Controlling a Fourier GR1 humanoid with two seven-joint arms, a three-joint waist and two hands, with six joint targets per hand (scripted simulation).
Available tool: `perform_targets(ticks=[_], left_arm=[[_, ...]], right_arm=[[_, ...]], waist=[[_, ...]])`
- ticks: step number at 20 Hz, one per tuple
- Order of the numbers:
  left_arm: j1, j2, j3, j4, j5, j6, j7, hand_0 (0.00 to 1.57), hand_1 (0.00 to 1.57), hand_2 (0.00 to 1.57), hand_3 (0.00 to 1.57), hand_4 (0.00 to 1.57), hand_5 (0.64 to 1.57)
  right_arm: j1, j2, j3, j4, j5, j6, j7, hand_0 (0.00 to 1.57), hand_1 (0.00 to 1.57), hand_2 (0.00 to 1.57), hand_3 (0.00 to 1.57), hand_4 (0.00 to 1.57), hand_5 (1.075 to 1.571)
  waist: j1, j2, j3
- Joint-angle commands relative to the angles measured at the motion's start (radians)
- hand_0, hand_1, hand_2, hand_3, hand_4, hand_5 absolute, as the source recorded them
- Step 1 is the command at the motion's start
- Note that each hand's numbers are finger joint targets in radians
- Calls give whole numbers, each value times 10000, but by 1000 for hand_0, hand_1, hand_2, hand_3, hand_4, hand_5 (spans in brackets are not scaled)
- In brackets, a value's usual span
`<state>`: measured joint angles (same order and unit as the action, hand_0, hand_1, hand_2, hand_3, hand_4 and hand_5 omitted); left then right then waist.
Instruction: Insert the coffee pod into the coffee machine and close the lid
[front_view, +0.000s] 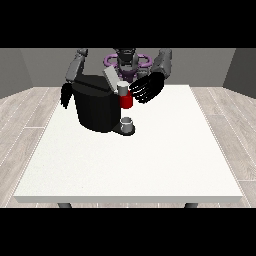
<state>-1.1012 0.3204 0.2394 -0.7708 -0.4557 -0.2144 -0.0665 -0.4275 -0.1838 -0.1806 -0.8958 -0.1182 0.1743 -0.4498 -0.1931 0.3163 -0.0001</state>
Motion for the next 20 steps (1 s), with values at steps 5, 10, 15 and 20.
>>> perform_targets(ticks=[5,10,15,20], left_arm=[[3170,-1631,324,-62,1243,-262,-1574,0,0,0,0,0,1571],[5190,-2133,666,-3,2100,-928,-2962,0,0,0,0,144,1571],[7312,-2155,743,307,2328,-1512,-2825,0,0,0,0,366,1571],[8489,-1811,1037,561,2566,-1744,-3481,0,0,0,0,259,1571]], right_arm=[[2146,188,23,70,-75,330,-573,0,0,0,0,265,1571],[3095,543,559,-454,317,91,-397,0,0,0,0,0,1571],[4338,1030,1730,-1592,1017,-105,540,0,0,0,0,0,1571],[3763,1815,2955,-3561,1152,-983,1759,0,0,0,0,204,1571]], waist=[[982,-2420,-6],[1476,-3814,-20],[1471,-6124,-19],[1073,-6607,-16]])
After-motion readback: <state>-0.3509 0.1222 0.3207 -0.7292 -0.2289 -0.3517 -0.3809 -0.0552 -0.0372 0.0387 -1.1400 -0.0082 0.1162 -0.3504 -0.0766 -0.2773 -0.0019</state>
